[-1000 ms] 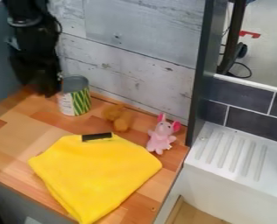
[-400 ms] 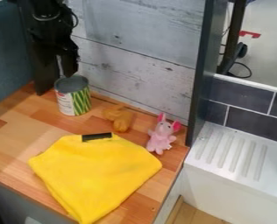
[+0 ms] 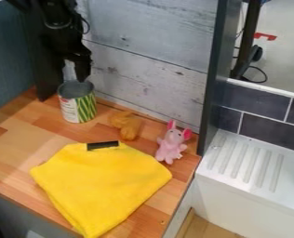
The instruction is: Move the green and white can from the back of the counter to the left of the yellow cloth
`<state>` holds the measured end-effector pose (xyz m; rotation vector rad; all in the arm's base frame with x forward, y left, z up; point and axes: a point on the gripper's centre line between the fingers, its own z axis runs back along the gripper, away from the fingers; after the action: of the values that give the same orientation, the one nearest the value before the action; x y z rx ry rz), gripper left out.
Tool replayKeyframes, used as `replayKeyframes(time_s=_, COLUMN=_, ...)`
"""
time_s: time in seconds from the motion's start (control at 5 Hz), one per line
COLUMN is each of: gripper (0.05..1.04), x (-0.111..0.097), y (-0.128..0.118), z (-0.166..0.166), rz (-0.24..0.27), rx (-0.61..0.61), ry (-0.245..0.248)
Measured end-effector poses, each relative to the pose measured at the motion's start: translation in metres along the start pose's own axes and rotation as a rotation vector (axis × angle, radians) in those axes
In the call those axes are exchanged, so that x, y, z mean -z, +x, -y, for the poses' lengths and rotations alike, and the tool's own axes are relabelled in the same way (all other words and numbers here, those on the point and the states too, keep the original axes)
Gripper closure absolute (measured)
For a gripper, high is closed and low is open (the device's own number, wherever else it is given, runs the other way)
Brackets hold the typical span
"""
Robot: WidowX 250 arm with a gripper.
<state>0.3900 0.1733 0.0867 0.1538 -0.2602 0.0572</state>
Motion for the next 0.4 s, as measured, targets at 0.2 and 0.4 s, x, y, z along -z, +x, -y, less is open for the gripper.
replayKeyframes(time_s=0.2, gripper=0.083, x=0.0160, y=-0.0011, z=0.0026, rz=-0.009, rx=-0.022, ry=-0.012)
replayKeyframes(time_s=0.4, gripper=0.083, x=0.0193, y=-0.0008, z=0.0028, rz=0.000, rx=-0.045, ry=-0.010)
